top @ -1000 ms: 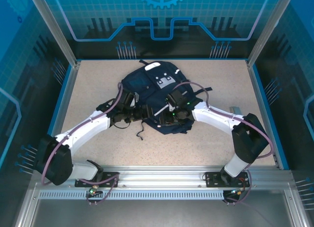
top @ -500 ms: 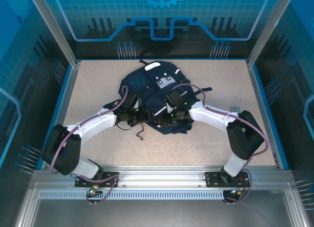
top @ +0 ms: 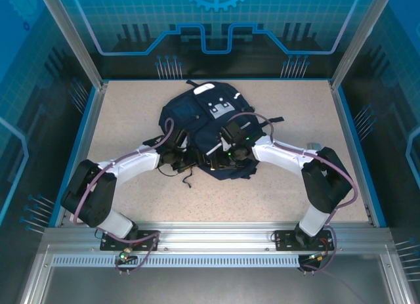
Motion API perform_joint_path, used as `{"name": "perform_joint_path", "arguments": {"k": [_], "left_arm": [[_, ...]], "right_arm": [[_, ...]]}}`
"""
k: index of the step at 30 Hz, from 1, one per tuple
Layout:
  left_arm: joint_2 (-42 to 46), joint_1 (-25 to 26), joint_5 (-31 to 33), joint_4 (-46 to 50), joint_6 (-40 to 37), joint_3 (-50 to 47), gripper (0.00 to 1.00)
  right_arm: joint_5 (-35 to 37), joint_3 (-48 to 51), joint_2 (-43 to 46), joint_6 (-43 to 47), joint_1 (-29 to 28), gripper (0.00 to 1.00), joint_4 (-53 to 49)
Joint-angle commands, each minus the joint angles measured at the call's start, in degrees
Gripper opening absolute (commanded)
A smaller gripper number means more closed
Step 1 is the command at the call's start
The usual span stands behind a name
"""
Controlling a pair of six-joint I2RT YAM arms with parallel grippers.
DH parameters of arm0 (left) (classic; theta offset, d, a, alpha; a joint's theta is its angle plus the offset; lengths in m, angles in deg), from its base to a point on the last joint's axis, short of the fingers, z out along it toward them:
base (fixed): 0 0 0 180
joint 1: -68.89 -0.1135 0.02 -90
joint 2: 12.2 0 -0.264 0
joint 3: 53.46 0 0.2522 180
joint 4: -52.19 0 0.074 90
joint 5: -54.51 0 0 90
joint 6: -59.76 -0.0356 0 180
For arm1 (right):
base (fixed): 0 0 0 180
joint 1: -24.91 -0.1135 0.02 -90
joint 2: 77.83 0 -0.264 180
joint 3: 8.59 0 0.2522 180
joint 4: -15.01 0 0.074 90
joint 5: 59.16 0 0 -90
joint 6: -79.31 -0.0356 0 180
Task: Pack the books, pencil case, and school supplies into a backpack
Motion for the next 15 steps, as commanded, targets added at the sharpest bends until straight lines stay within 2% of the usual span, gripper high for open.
{"name": "perform_joint_path", "arguments": {"k": [1,15], "left_arm": [[-1.1,0.2,-1.7,-0.8,0.8,-0.6,0.53],[-3.3,0.9,-2.4,-1.4,0.8,0.1,0.47]], "right_arm": [[-2.0,-1.2,-1.1,0.2,-0.2,0.41,0.0],[-3.7,-0.9,-1.5,0.2,-0.3,0.36,1.4]]}}
